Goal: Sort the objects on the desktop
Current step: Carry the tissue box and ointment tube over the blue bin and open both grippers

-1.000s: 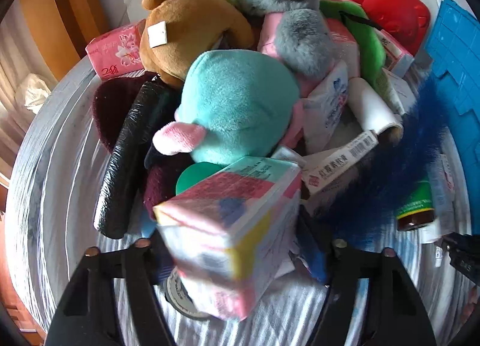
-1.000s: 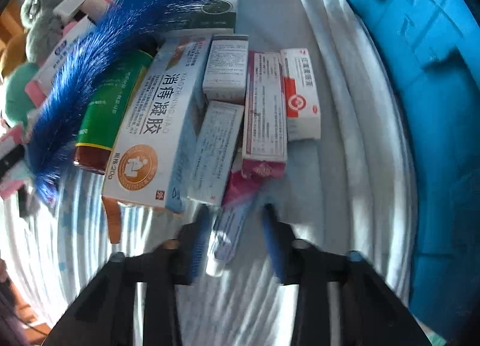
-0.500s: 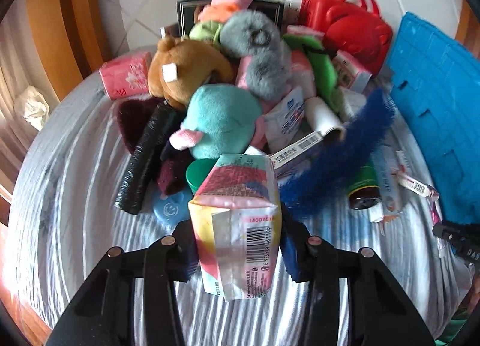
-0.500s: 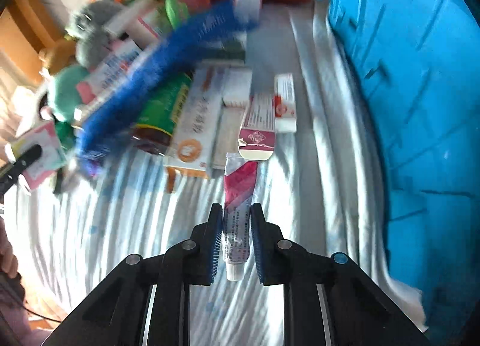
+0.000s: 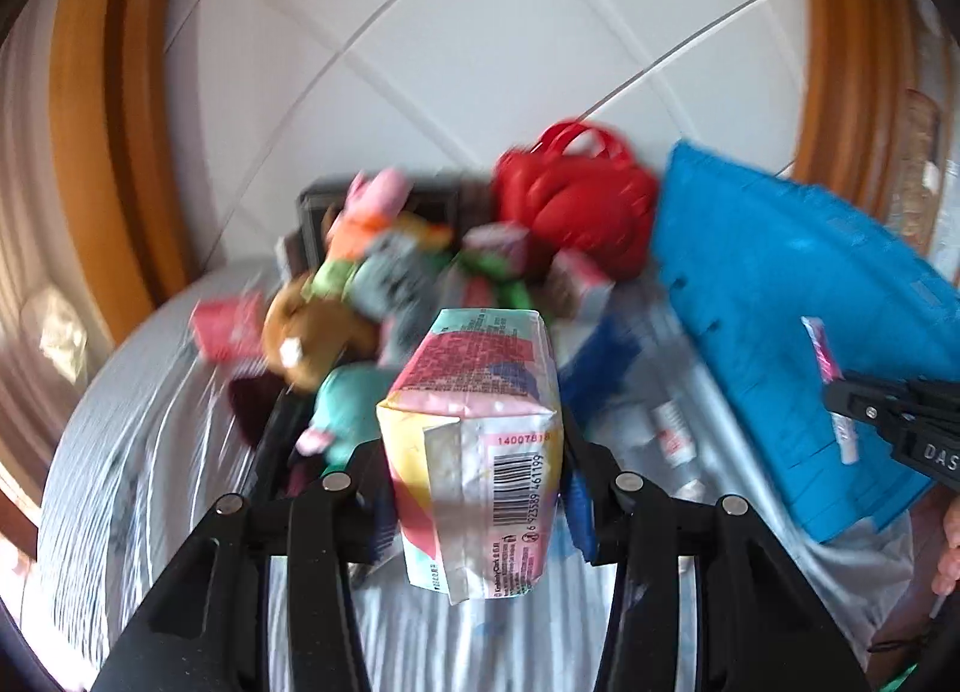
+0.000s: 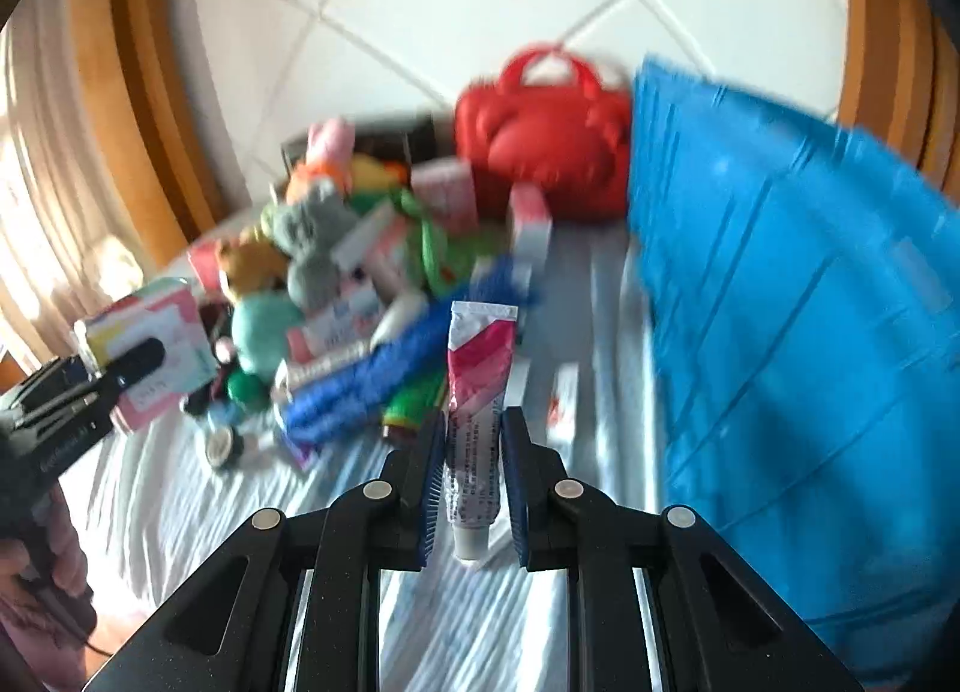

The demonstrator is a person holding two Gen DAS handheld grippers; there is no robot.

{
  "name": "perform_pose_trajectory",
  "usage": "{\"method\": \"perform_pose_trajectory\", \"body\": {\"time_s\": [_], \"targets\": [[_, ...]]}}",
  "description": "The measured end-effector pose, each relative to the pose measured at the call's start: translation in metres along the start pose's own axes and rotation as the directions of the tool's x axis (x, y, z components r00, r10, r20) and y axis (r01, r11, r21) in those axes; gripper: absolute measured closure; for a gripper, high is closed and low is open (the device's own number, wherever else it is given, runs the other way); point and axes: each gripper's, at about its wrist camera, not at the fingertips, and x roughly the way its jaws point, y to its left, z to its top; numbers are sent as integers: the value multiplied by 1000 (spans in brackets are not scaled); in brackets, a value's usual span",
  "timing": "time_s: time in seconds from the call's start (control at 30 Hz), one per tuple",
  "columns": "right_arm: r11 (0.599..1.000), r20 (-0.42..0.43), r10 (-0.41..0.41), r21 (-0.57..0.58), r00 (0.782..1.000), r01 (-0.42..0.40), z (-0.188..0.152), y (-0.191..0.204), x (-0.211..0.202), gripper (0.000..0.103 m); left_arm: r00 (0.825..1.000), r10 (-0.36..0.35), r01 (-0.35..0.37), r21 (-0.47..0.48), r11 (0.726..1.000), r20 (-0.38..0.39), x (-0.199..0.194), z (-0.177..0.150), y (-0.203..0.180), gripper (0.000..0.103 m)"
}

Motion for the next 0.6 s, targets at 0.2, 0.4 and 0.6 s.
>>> {"method": "perform_pose_trajectory", "body": {"time_s": [0.2,0.4,0.6], "targets": [[998,152,-57,-1,987,57,18,-18,-53,84,989,-74,67,60,996,124,-24,32,-67,59],[990,250,-140,28,958,137,30,-59,-94,84,963,-181,155,136,978,201,-39,61,-143,59],[961,296,-277,86,914,263,37,-124,-122,84,949,-252,218,184,958,188,-32,81,-224,59]]}}
